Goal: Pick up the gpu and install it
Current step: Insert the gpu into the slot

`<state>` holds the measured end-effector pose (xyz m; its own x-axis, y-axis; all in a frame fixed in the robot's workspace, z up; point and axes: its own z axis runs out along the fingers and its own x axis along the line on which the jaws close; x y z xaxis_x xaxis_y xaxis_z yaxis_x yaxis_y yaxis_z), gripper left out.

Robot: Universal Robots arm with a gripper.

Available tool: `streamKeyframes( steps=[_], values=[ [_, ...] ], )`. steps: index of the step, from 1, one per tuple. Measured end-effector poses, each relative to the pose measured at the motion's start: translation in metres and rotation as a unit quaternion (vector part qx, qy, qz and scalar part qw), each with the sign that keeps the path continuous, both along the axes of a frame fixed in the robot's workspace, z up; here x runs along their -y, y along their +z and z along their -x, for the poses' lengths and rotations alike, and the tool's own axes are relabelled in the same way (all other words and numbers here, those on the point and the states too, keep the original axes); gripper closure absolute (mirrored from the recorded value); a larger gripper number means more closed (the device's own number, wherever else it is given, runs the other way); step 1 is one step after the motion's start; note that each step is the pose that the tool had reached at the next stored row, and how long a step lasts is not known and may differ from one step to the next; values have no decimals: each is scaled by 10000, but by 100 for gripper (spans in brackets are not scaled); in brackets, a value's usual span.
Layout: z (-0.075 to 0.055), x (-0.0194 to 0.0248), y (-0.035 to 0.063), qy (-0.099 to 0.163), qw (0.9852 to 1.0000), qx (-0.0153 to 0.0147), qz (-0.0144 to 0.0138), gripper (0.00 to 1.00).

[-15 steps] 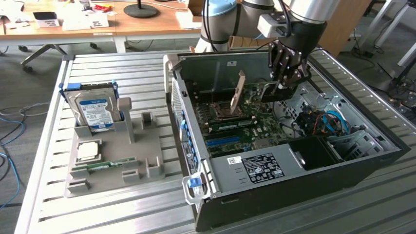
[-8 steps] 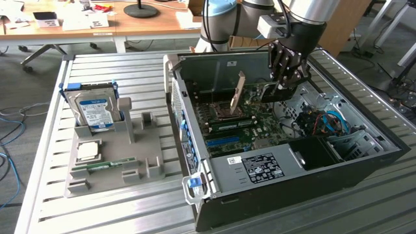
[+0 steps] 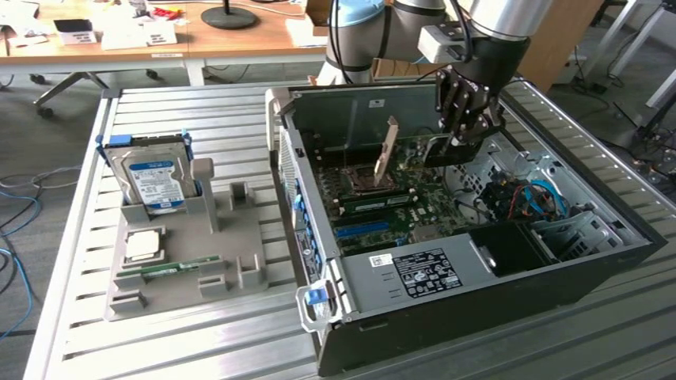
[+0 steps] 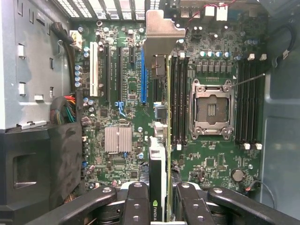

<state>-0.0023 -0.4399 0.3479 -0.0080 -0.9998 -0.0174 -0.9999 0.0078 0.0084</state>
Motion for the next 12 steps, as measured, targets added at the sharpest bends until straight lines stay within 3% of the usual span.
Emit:
streamKeyframes(
  steps=[12],
  values=[
    [0, 0, -15, 0, 10000, 0, 0, 73]
  ],
)
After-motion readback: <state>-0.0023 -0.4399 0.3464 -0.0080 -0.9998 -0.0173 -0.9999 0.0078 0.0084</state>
